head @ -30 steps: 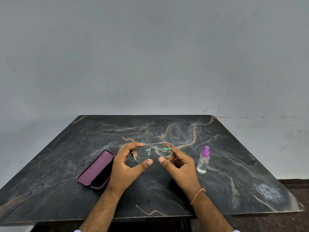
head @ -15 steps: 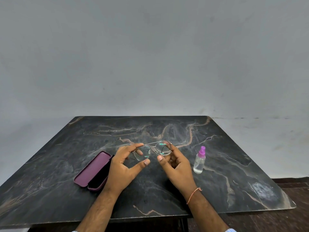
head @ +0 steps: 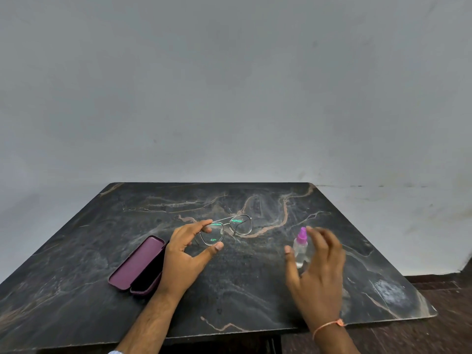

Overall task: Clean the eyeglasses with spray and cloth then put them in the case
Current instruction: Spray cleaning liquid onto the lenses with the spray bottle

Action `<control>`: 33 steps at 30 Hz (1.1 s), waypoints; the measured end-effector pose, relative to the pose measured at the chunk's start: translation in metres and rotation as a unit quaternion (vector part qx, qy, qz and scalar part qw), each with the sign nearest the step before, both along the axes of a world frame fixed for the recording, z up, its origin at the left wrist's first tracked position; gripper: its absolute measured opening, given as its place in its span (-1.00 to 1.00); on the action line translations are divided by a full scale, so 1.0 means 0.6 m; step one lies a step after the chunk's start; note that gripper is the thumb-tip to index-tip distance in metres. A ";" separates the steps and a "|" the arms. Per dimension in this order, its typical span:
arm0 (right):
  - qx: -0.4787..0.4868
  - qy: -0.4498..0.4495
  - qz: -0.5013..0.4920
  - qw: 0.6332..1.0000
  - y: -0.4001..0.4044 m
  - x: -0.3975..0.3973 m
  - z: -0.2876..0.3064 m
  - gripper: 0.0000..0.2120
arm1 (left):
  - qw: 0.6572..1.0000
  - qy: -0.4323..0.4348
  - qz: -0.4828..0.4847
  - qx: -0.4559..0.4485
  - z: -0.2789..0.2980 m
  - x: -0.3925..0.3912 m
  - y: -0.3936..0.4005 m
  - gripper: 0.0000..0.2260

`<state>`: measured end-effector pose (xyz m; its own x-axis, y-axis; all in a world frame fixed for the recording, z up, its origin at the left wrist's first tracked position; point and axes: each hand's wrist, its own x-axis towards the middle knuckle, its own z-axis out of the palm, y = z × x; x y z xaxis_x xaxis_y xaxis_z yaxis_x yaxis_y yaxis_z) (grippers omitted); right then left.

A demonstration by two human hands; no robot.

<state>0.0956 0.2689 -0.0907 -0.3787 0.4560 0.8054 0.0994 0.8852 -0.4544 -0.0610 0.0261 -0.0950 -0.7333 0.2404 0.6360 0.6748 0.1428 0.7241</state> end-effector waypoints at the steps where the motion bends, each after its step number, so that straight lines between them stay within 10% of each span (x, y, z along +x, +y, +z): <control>1: -0.027 -0.022 -0.008 0.999 0.012 0.004 0.001 -0.36 | 1.000 0.001 0.000 -0.001 -0.001 -0.001 0.000 -0.53; 12: -0.063 -0.175 0.021 0.982 0.030 -0.015 -0.017 -0.29 | 1.000 -0.006 0.015 0.001 0.004 0.006 -0.001 -0.52; 33: -0.074 -0.021 0.223 0.972 -0.053 -0.029 0.059 -0.64 | 0.998 0.057 -0.019 -0.023 0.000 -0.005 0.003 -0.52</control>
